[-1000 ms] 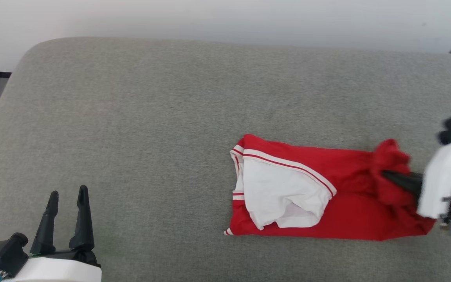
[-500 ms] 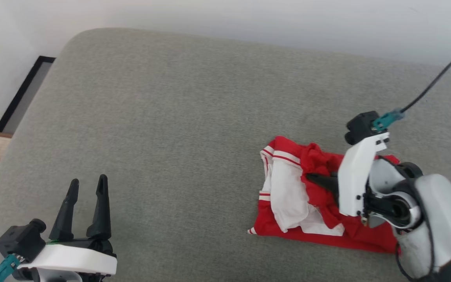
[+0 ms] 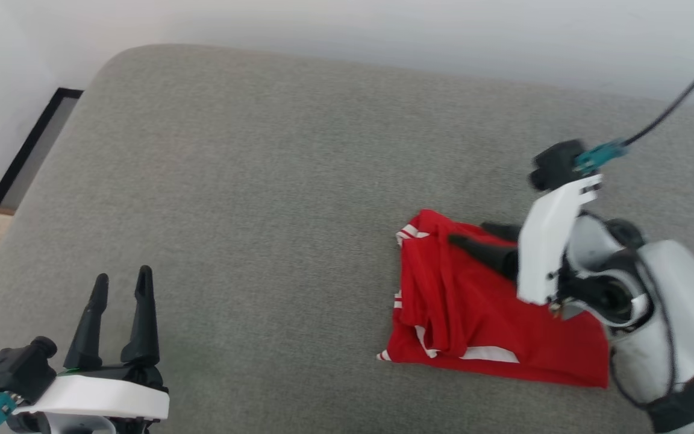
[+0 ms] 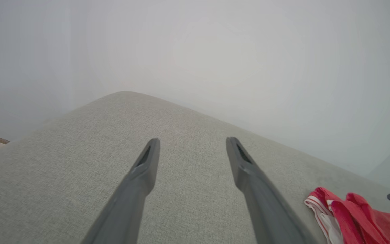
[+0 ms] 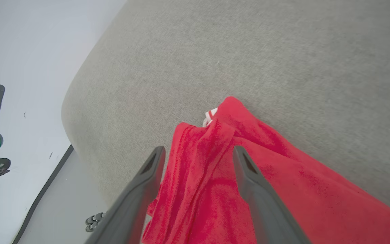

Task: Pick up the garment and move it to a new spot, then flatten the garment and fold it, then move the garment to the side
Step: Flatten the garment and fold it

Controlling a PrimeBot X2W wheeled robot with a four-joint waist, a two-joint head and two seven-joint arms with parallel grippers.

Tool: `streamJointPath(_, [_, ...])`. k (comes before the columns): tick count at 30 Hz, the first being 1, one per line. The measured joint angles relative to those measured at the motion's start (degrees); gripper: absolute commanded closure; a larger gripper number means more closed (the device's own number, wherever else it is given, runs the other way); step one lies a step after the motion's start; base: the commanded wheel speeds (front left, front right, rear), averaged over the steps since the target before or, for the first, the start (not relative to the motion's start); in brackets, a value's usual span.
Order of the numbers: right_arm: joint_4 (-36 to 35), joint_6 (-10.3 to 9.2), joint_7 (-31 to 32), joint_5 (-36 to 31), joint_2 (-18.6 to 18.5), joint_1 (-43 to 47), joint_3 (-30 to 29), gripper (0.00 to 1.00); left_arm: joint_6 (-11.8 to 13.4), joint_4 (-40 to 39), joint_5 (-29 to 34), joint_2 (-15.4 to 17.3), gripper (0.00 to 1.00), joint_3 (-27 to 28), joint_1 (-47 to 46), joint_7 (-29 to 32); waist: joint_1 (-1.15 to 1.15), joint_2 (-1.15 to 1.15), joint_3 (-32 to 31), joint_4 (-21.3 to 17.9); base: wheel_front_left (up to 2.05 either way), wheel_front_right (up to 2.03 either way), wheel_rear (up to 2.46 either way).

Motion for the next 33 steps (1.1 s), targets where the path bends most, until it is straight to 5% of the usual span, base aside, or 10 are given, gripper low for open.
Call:
streamJointPath(19, [-12.63,-0.01,-28.42,-4.45,-7.67,16.33,-11.68,0.0,0.0,-3.1,2.02,1.57,0.0,2.87,3.74,0.0,0.0,0.0,-3.1,-9.52,0.0,0.0,0.0])
streamJointPath(33, [-6.66,-0.01,-54.08,-11.52,-8.89,26.7,-11.48,0.0,0.0,-2.83,5.3,2.38,0.0,6.15,8.23,0.01,0.0,0.0,-8.08,-14.89,0.0,0.0,0.0])
